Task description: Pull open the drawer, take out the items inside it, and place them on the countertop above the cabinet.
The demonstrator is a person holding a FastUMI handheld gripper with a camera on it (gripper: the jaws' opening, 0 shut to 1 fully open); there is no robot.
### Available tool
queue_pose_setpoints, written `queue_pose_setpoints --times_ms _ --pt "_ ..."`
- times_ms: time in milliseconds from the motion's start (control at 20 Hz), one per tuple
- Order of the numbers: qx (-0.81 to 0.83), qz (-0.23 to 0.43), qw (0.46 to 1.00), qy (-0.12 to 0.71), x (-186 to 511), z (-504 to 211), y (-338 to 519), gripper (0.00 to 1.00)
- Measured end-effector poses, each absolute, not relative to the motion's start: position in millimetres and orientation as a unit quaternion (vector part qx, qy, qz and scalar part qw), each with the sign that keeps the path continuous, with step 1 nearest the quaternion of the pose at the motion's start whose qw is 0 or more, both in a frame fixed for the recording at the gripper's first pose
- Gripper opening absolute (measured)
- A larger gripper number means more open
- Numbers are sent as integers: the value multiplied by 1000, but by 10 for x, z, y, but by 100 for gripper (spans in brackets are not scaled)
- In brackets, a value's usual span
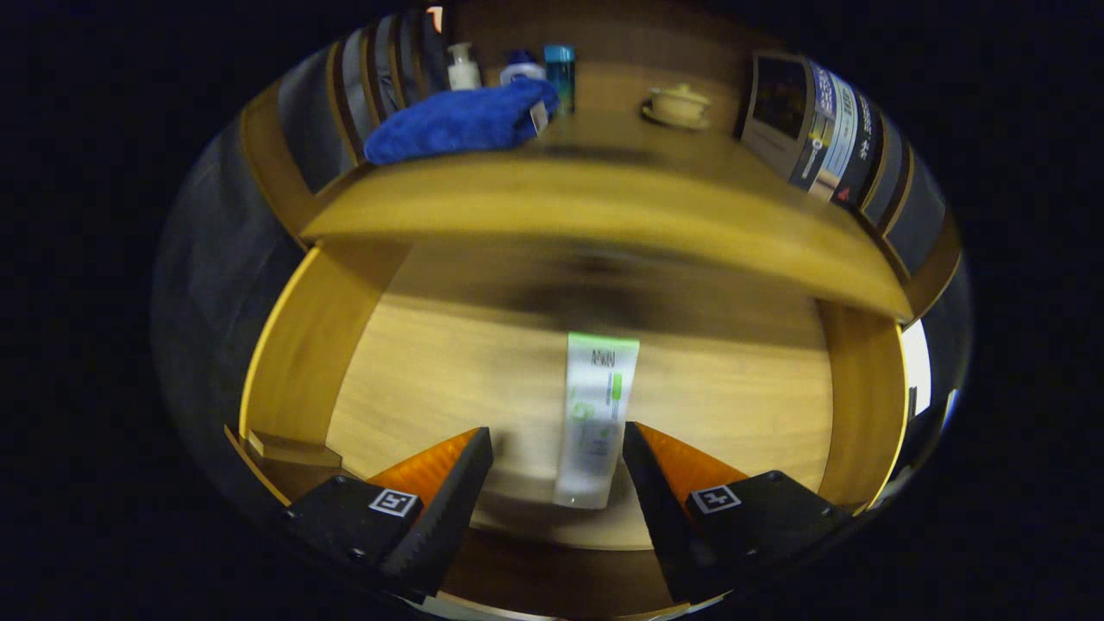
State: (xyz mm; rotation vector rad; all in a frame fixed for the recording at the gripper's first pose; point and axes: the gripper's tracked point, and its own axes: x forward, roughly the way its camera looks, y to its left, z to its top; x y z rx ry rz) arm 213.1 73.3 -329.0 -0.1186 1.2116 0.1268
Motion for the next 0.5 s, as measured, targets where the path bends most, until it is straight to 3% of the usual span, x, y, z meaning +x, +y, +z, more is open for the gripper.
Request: queue_pose_setpoints --times_ms 250,500 --pt "-25 47 785 617 1945 -3550 704 86" --pt "-7 48 788 614 1948 -3545 730 50"
